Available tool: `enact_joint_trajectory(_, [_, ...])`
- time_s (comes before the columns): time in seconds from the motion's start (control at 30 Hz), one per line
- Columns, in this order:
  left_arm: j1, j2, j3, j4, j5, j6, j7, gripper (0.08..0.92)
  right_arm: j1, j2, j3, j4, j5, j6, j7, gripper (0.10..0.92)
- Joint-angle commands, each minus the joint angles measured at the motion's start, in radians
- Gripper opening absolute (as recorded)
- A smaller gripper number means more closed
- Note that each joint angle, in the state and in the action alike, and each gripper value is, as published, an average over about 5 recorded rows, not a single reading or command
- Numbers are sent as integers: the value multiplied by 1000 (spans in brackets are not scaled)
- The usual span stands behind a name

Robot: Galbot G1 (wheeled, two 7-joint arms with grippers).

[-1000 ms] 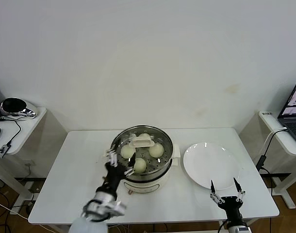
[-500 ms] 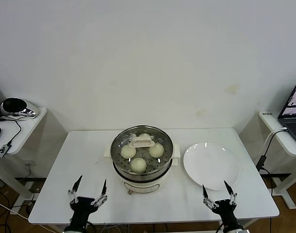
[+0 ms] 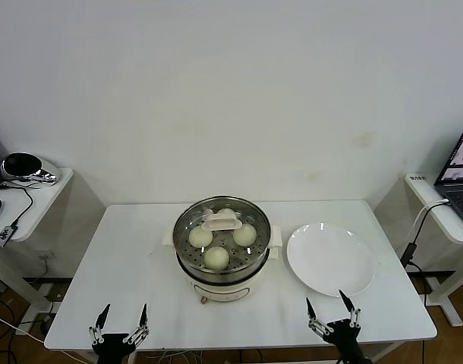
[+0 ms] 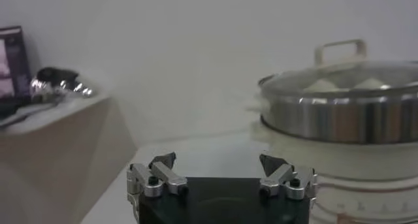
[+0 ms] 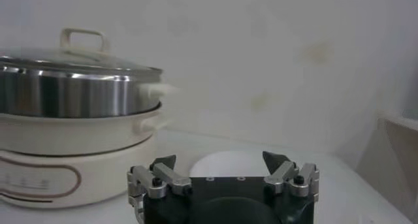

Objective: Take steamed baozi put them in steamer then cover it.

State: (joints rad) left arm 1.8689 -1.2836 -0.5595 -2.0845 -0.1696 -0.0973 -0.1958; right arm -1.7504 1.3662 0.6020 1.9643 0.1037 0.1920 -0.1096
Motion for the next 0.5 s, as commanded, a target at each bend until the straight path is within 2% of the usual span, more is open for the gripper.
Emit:
enact_joint_trajectory(0.03, [16,-27,-47,54,-65,-35,54,823,-26,-7,-18,35,8,-24,1,823])
enact_joint_trajectory(0.5, [27,-47,-32,44,-96,-24,79,823,-54,-5,-24,42,-11,-31,13,823])
